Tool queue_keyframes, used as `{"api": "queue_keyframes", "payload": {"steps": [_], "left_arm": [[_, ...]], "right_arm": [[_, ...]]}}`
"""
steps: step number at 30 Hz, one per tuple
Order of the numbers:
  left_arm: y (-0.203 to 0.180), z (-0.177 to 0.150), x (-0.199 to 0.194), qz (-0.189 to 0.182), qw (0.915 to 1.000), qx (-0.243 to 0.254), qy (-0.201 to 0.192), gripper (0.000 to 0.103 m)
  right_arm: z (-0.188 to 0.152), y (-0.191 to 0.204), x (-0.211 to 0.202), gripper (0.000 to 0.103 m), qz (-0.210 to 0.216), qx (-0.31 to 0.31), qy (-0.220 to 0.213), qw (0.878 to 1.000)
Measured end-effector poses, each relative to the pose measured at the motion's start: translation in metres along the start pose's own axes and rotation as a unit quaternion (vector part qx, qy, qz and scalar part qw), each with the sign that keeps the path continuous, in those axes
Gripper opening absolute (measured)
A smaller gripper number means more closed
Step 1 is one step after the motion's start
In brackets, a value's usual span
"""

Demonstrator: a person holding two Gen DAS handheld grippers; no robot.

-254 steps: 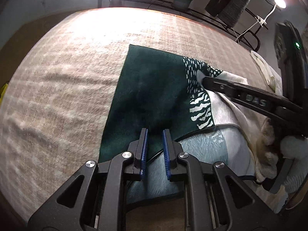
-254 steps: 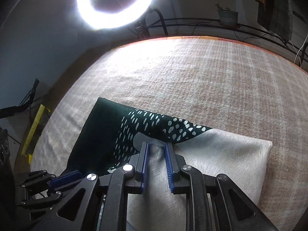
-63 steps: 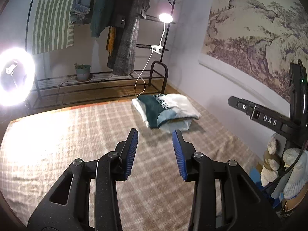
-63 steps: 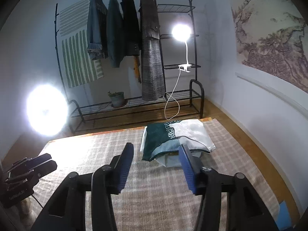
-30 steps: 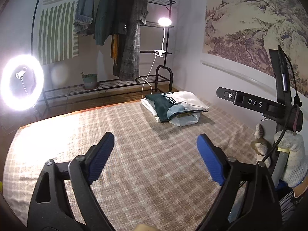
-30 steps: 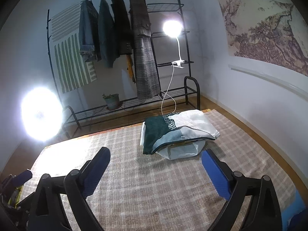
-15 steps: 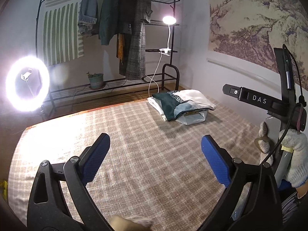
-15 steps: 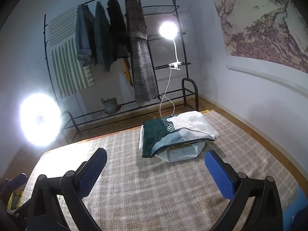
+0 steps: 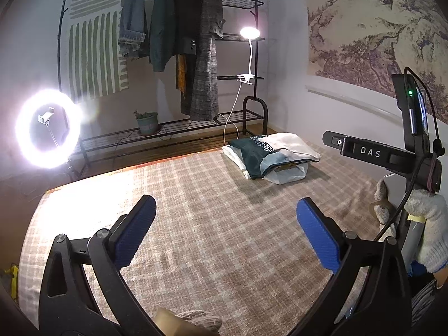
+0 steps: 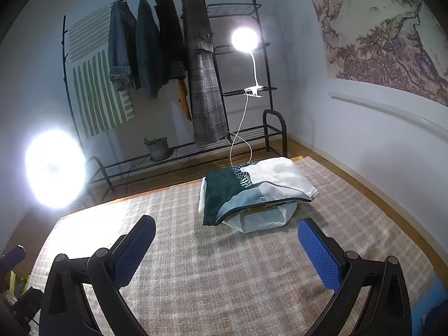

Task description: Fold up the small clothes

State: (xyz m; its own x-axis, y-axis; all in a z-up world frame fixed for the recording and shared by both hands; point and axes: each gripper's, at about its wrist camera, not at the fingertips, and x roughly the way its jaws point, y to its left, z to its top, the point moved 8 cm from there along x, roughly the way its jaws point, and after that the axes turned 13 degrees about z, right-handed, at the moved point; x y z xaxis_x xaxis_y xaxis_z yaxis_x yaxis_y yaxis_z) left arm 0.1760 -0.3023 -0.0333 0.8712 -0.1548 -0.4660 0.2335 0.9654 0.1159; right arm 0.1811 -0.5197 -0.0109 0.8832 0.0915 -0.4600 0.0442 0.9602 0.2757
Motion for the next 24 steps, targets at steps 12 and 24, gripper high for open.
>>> {"api": "queue_keyframes", "payload": {"steps": [12,24], "left_arm": [[0.0031,-0.0014,-0.0003,0.002,1.0000,-0.006,0.002,0.102],[0.0022,-0.0015,-0.0009,0.002,1.0000,-0.004,0.003,0.102]], "right_arm": [[-0.0040,0.0015,0.0023,0.103,0.000,0.003,0.003,1.000],[-0.0061,-0.0007,0.0041,0.103,0.000,0.009,0.006,1.000]]}}
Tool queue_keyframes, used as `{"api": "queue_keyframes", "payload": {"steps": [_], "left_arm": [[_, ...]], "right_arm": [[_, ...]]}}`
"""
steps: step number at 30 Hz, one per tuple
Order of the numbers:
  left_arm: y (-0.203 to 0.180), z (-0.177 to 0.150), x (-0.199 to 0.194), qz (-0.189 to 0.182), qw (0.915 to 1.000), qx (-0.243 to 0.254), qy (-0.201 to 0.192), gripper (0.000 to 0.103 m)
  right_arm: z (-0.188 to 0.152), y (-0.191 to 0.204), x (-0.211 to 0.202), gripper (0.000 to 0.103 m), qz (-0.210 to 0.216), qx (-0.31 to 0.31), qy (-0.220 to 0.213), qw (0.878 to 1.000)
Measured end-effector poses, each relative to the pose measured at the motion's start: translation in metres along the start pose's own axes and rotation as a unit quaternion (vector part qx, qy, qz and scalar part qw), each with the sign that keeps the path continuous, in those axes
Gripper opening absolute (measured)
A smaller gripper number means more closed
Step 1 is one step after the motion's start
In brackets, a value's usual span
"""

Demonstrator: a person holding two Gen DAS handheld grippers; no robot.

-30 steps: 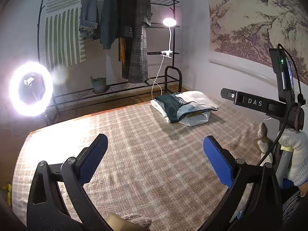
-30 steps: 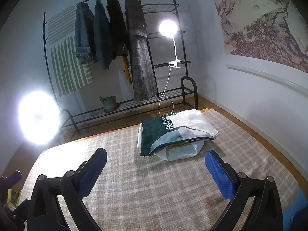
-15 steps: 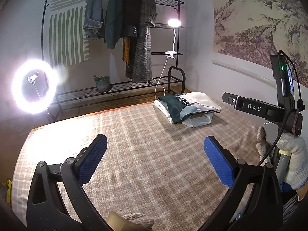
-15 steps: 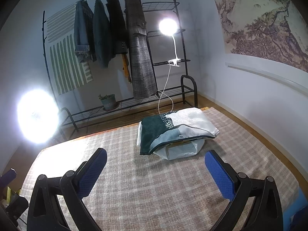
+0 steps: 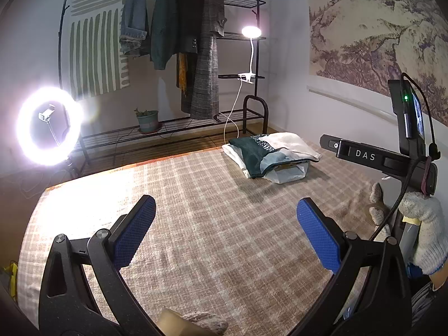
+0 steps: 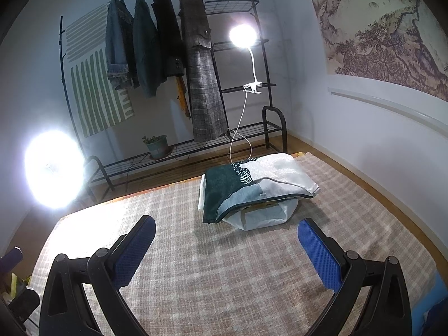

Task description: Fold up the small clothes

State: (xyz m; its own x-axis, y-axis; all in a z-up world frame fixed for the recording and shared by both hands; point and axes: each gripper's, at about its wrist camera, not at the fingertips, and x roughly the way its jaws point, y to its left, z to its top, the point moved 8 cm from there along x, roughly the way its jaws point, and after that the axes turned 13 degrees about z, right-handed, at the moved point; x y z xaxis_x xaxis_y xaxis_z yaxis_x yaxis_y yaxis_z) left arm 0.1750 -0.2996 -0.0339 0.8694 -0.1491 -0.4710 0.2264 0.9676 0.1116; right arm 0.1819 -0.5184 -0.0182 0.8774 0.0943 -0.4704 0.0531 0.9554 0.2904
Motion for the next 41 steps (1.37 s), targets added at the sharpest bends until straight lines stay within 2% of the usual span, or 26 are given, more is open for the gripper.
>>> {"api": "queue_keyframes", "payload": {"steps": [21,41], "left_arm": [[-0.0005,-0.0020,0.0009,-0.007,0.9999,0.007,0.004,0.103],[0.0002,-0.0050,0.0013,0.007,0.9999,0.009,0.002,0.103]], "right_arm": [[-0.0035,-0.0006,0.0049,0.103,0.003,0.003,0.007,1.000],[-0.0086,-0.0044,0.0077,0.103,0.004,0.005,0.012,1.000]]}}
